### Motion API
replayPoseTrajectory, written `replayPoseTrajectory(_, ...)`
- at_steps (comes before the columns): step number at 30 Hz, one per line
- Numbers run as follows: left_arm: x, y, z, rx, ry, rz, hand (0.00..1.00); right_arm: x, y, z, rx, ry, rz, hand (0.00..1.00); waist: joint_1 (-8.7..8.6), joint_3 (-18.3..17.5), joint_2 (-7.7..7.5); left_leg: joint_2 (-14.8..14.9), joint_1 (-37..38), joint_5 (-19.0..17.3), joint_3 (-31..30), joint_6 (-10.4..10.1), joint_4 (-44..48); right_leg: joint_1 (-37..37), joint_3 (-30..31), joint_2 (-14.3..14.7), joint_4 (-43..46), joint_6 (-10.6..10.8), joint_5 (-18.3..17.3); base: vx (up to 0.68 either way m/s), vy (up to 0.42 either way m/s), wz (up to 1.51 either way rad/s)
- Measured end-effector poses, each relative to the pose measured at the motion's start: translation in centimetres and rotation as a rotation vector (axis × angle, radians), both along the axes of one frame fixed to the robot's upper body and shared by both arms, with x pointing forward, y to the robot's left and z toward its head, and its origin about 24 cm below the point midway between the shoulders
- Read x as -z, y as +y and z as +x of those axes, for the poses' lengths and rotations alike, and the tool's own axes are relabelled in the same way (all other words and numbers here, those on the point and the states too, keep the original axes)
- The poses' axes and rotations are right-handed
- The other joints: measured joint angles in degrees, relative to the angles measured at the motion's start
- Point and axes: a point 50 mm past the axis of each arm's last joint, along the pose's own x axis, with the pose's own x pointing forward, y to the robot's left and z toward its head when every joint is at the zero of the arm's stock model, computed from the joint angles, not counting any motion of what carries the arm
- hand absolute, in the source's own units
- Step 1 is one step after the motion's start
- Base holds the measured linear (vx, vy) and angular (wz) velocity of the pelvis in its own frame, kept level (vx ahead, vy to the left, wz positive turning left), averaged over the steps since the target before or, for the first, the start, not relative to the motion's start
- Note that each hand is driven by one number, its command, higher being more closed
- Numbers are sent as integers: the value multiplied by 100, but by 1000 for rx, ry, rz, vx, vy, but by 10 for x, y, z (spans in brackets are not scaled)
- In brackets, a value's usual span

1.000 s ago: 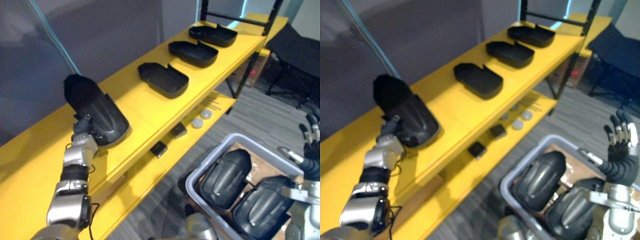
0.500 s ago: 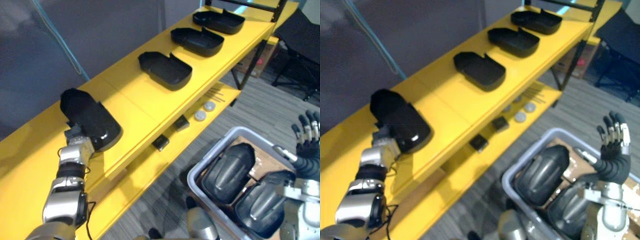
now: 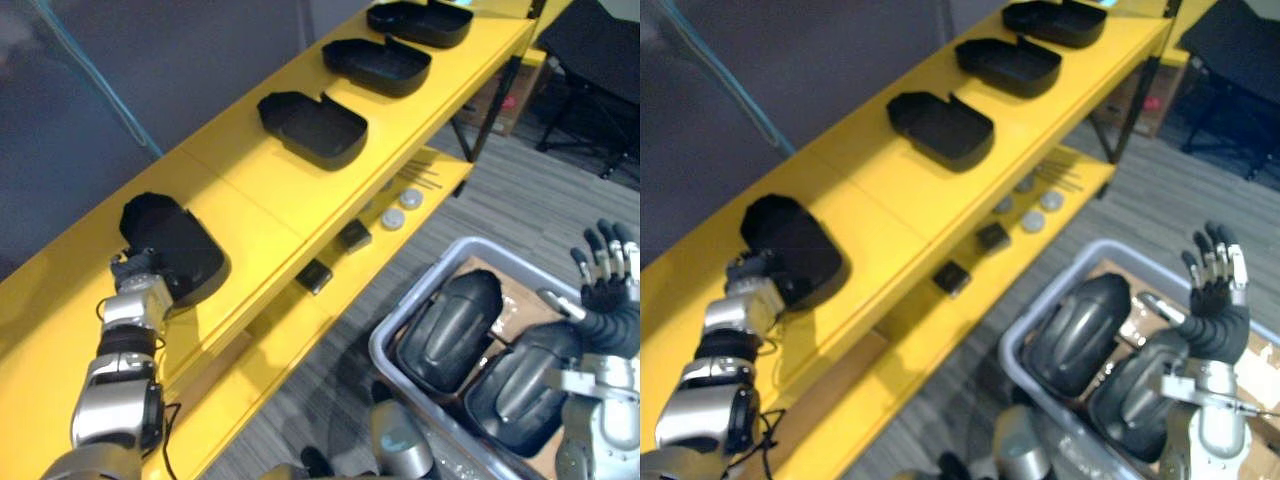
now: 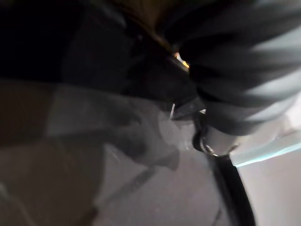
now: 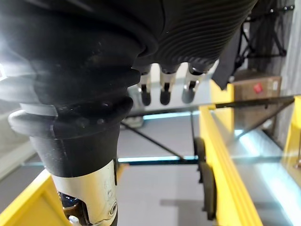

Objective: Walk over and take plastic housings, then place them on the shelf

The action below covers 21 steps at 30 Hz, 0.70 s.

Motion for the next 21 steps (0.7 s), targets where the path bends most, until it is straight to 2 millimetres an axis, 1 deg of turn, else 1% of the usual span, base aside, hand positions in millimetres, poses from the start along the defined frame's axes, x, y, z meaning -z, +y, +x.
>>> replayPoseTrajectory(4, 3, -2, 0, -32, -45, -62, 0, -1, 1, -1, -17, 1, -12, 0, -13, 0, -1, 8, 41, -16, 31, -3, 42, -4, 51, 10, 73, 16, -29, -8, -5, -7)
replayPoseTrajectory(9, 8, -13, 2, -89, -118, -142, 0, 0, 3, -5, -46, 9, -19, 0, -36, 1, -3, -10, 99, -37, 39, 1, 64, 49, 64, 10, 122, 45, -52, -9, 0, -2)
replayPoseTrajectory(13, 13, -17, -1, -165, -181, -229, 0, 1, 6, -6, -70, 17, -26, 0, -98, 0, -1, -27, 126, -49, 41, 25, 67, 60, 73, 4, 164, 50, -61, 0, 0, 0)
replayPoseTrajectory(18, 17, -25, -5, -217, -209, -246, 0, 9, 11, -10, -102, 52, -21, 0, -136, -5, 4, -27, 202, -67, 43, 61, 61, 115, 75, 9, 213, 43, -89, 0, 0, 0)
replayPoseTrajectory(21, 17, -28, -5, -230, -206, -244, 0, 8, 12, -12, -103, 53, -22, 0, -138, -6, 5, -28, 211, -67, 38, 62, 66, 113, 73, 9, 247, 42, -110, 0, 0, 0)
